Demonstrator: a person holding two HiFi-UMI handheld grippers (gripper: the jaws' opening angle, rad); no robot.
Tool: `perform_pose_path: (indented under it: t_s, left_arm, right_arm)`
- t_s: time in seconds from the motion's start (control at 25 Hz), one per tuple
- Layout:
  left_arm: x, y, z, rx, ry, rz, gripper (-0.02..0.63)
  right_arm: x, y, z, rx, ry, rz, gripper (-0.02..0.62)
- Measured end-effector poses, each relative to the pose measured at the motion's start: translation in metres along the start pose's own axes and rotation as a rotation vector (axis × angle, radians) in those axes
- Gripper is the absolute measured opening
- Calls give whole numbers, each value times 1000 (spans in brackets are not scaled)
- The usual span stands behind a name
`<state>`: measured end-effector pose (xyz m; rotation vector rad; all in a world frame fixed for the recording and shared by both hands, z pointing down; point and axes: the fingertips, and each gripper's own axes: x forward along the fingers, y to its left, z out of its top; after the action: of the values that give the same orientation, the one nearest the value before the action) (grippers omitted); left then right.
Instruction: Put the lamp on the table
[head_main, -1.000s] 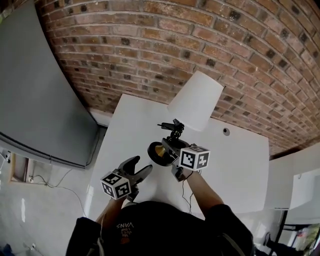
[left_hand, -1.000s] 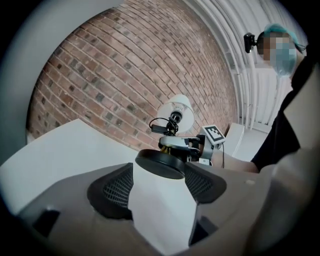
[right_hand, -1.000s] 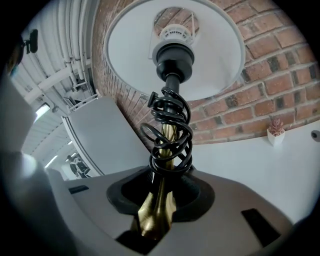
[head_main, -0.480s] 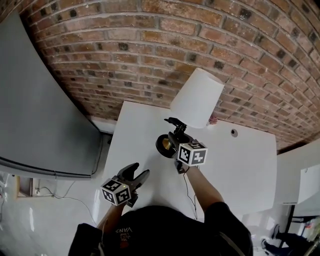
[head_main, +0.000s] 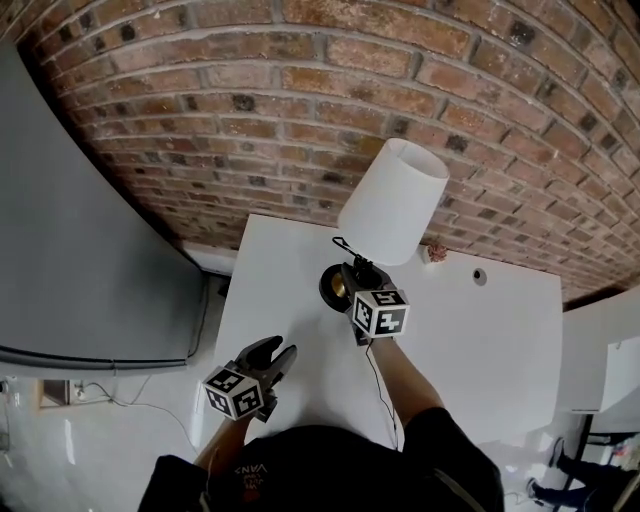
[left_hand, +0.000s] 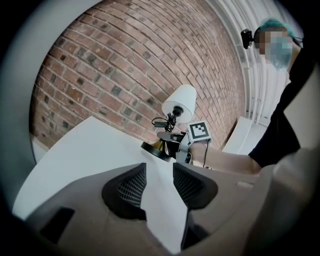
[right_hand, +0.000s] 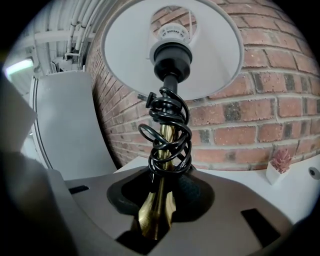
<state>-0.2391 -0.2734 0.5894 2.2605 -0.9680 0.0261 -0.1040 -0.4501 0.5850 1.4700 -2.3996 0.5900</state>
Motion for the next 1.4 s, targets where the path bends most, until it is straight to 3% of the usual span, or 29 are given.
perform_pose_path:
  t_s: [0.48,0.88,1.4]
  left_arm:
    - [29,14,9,57,28,4,6]
    - [48,24,12,69,54,12,6]
    - [63,27,7,64,77,2,6]
  right_arm:
    - [25,-23,0,-99,-47,-84,109]
    - [40,-37,-1,-189,-75,-116,109]
    - [49,-40,-1,-225,-150,-115,107]
